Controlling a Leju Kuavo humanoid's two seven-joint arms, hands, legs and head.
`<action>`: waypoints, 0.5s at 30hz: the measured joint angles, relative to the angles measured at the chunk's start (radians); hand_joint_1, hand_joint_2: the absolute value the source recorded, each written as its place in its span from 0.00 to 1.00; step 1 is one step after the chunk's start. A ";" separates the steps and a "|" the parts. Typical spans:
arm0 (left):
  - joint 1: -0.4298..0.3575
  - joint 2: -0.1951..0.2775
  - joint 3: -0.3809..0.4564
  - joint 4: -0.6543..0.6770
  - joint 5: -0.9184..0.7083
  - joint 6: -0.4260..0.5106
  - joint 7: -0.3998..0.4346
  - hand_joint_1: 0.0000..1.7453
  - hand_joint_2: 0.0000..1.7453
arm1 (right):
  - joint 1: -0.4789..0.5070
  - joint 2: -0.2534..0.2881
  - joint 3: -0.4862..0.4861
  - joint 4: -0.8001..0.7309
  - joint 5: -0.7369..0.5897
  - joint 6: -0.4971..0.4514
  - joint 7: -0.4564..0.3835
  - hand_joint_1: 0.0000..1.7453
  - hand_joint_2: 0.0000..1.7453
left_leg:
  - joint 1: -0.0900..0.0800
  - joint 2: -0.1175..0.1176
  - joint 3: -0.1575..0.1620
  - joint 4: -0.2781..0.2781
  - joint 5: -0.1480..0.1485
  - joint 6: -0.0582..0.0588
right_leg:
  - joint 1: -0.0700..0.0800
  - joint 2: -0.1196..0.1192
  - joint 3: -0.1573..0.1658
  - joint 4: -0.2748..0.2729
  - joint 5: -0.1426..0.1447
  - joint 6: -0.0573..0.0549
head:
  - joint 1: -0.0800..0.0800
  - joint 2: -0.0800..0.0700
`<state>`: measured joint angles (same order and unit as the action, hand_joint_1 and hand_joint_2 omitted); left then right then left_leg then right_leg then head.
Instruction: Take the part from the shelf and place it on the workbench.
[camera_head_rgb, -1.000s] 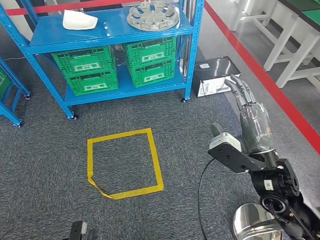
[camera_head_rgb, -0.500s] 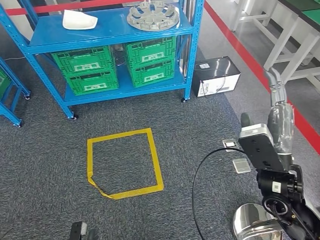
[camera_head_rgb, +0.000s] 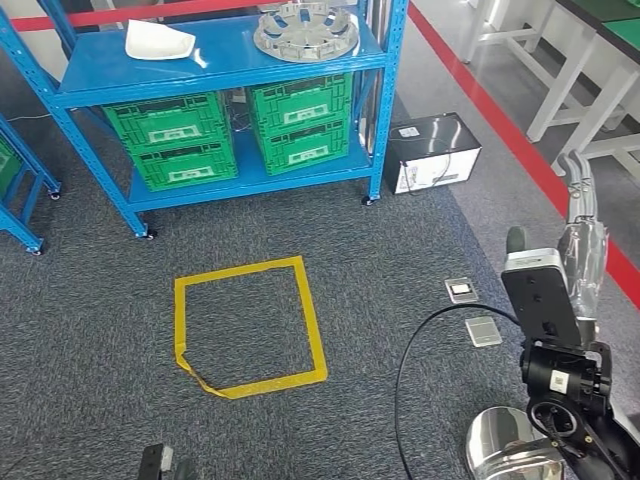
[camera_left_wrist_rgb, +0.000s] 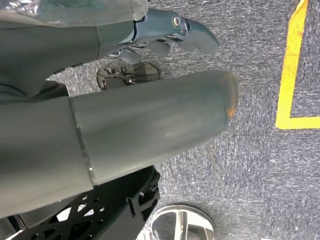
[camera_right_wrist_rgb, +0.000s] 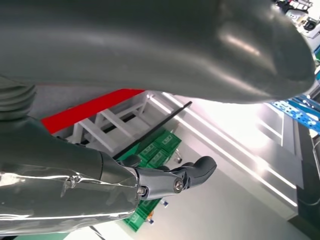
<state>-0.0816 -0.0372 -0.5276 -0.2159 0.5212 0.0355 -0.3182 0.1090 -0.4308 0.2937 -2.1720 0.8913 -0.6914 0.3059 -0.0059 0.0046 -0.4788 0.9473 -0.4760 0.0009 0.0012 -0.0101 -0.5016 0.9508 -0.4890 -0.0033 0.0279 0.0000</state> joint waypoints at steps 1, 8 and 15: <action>0.000 0.001 -0.001 0.000 0.001 0.000 0.000 0.00 0.00 | 0.001 0.002 -0.001 0.002 -0.002 0.000 0.000 0.00 0.00 | -0.001 0.000 0.000 0.001 -0.001 0.002 | -0.001 0.000 0.000 0.000 0.000 0.001 | 0.000 0.000; -0.001 0.005 -0.016 0.000 0.003 -0.001 0.001 0.00 0.00 | 0.002 0.011 -0.012 0.014 -0.012 -0.003 -0.006 0.00 0.00 | 0.002 0.000 0.005 -0.024 0.010 0.025 | -0.007 0.002 -0.008 0.037 0.005 0.023 | 0.002 0.000; 0.000 0.003 -0.032 0.000 0.009 -0.001 0.004 0.00 0.00 | 0.002 0.016 -0.022 0.029 -0.022 -0.004 -0.010 0.00 0.00 | 0.019 -0.002 0.015 -0.029 0.006 0.017 | -0.035 0.007 -0.135 0.223 -0.045 0.066 | 0.026 0.000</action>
<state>-0.0819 -0.0338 -0.5592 -0.2159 0.5303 0.0343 -0.3146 0.1115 -0.4144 0.2719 -2.1434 0.8690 -0.6950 0.2958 0.0136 0.0024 -0.4639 0.9188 -0.4704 0.0180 -0.0340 -0.0036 -0.6366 1.1740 -0.5340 0.0623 0.0534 0.0000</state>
